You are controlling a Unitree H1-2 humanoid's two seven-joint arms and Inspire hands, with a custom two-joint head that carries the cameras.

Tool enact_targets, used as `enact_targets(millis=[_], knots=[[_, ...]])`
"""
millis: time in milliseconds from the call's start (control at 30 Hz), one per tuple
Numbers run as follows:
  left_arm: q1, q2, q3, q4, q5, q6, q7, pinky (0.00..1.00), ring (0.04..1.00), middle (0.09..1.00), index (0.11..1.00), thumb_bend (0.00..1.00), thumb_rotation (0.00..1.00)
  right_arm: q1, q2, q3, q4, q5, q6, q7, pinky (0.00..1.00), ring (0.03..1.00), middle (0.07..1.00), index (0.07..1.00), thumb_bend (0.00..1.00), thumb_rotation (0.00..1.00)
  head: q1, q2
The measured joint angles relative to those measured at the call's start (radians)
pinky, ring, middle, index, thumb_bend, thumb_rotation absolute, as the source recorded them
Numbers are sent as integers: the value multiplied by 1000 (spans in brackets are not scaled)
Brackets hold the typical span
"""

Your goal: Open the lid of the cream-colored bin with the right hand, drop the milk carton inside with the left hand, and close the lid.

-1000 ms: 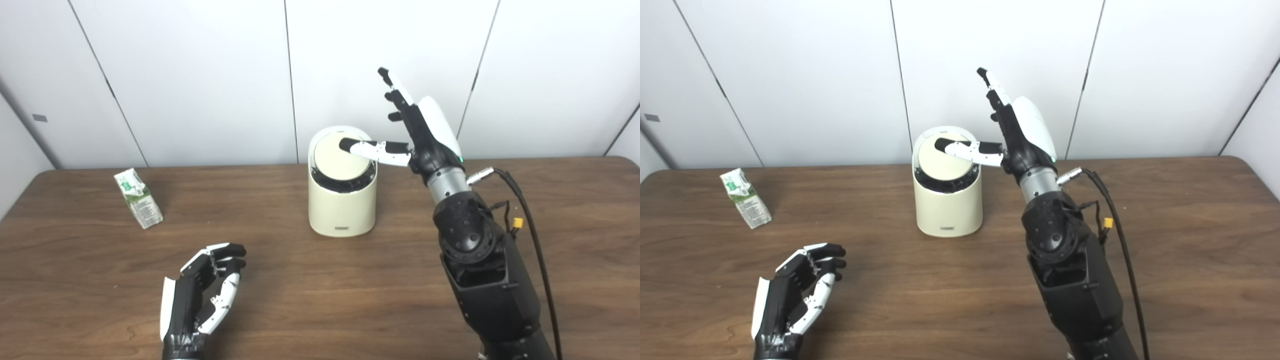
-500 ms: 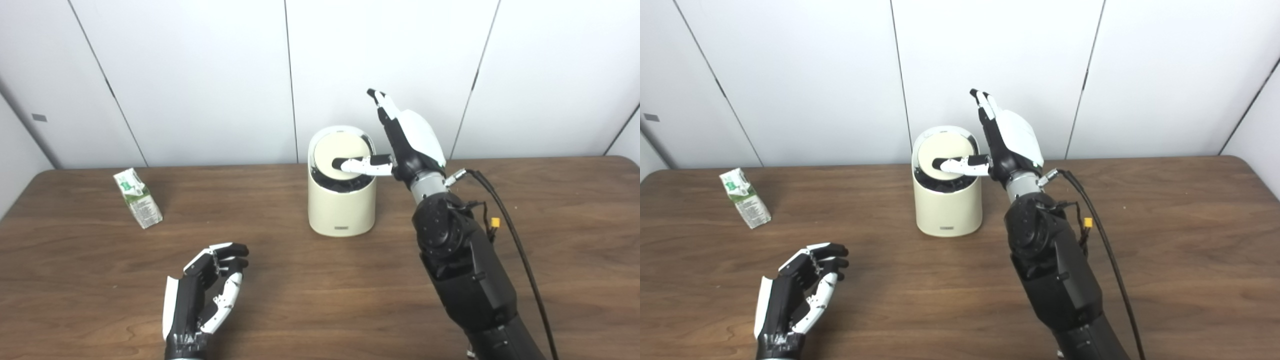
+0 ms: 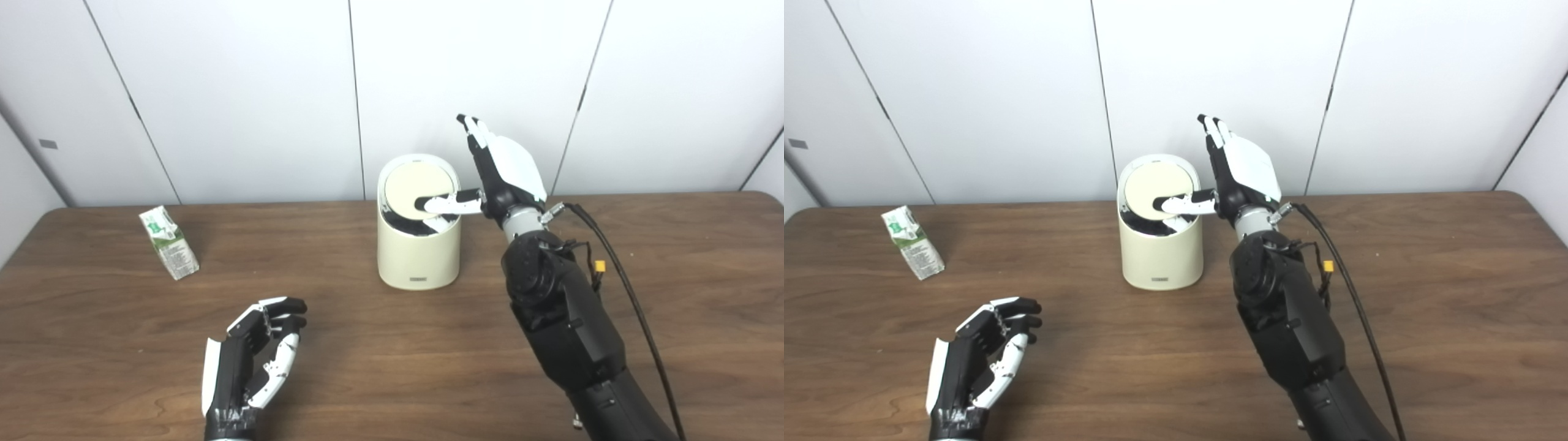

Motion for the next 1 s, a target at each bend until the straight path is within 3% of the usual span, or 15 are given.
enact_targets(millis=[200,367,567,667,700,767,833,900,1000], knots=[[0,-2,0,0,0,0,0,508,596,646,653,284,358,-5,-15,19,4,0,-15,-18,892,965,979,949,738,259,-2,3],[0,-2,-1,0,0,0,0,505,594,646,654,289,364,-6,-20,44,2,-13,-37,-52,857,945,971,930,863,125,-2,3],[-1,-4,-2,2,5,-2,3,505,591,642,650,282,363,-7,-27,84,-7,-56,-39,-74,859,939,965,935,876,99,0,3],[-1,-4,-2,2,5,-2,4,507,593,642,650,283,358,-5,-30,82,-7,-53,-42,-77,891,949,972,942,830,207,-3,5],[-1,-4,-2,2,4,-2,4,508,594,642,650,284,357,-2,-30,77,-7,-50,-42,-76,893,950,973,945,813,279,-5,5],[-1,-4,-2,2,4,-2,4,506,594,644,652,280,354,8,-34,70,-9,-41,-39,-68,886,950,979,949,833,532,-8,3],[0,-4,-2,2,4,-2,4,506,596,646,653,278,351,24,-40,63,-15,-25,-36,-55,895,962,991,960,865,651,-6,3],[-1,-3,-2,2,4,-2,3,506,596,647,654,278,350,42,-45,56,-18,-11,-34,-34,901,967,998,967,887,729,-6,3],[-1,-3,-2,2,5,-2,3,505,594,645,652,275,352,76,-45,40,-43,29,-35,-18,931,977,1000,970,865,746,-6,-3]])
